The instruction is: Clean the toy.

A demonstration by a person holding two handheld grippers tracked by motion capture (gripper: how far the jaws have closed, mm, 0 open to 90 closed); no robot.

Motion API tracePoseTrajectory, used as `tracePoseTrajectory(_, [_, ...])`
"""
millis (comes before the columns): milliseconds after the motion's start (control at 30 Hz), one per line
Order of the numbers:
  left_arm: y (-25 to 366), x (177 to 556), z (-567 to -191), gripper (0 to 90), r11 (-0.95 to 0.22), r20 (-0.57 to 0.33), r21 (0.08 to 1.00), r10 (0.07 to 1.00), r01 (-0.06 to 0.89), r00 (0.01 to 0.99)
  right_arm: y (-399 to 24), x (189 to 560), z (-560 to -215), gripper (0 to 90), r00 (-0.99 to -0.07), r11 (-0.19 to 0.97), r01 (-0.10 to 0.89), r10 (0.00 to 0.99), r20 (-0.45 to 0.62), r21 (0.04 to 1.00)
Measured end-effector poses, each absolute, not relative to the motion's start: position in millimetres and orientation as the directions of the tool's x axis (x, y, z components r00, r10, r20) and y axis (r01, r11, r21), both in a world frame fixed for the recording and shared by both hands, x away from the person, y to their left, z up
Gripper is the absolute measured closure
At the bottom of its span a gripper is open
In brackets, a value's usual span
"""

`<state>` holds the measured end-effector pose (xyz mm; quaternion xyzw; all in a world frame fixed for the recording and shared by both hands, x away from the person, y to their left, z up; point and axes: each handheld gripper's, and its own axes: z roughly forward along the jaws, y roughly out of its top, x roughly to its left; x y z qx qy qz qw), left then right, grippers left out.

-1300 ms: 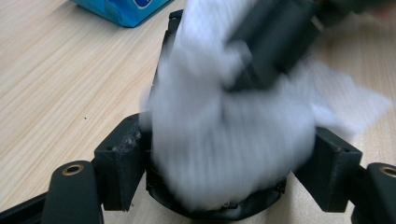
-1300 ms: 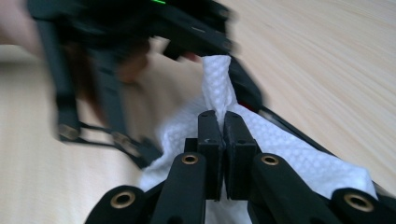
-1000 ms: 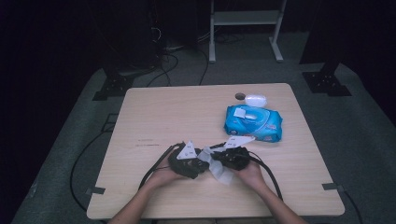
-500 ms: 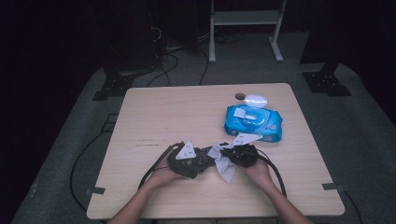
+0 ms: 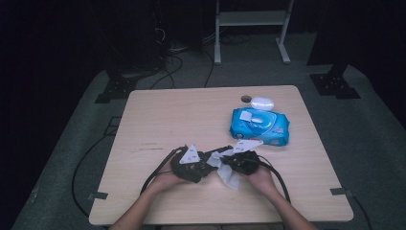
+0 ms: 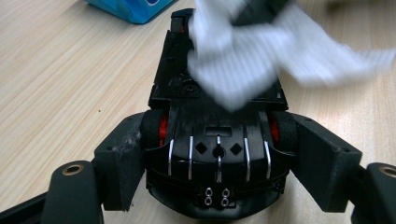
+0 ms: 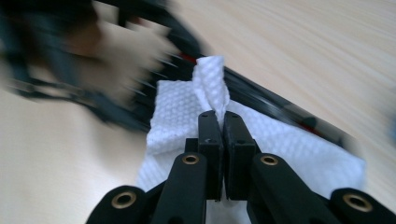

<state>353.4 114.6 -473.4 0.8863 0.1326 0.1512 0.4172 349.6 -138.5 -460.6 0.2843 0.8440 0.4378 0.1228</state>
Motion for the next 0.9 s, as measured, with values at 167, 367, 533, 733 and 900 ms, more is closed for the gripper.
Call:
tracePoseTrajectory(167, [115.2,353.3,-473.3,24.6,-0.616,0.157,0.781,0.36,0.108,0.92,-163.9,361.6,-463.0,86.6,-0.746,0.409,0.451,0.661,0.083,0.793])
tracePoseTrajectory(367, [114.7,354.0,-474.6,24.7,-0.617,0.15,0.778,0.361,0.115,0.921,-147.3,354.5,-460.9,86.6,-0.78,0.413,0.425,0.618,0.095,0.806])
tracePoseTrajectory(533, [115.1,354.3,-475.4,24.6,-0.617,0.147,0.778,0.361,0.119,0.921,-123.2,348.2,-460.0,86.6,-0.834,0.449,0.365,0.548,0.072,0.816])
tracePoseTrajectory(733, [111.7,353.9,-475.1,24.7,-0.609,0.139,0.784,0.361,0.12,0.922,-107.0,349.9,-456.3,86.6,-0.844,0.451,0.359,0.531,0.078,0.817])
tracePoseTrajectory(900, [110.5,353.2,-475.6,24.7,-0.608,0.131,0.785,0.356,0.123,0.925,-75.0,352.6,-452.7,86.6,-0.881,0.475,0.311,0.469,0.062,0.823])
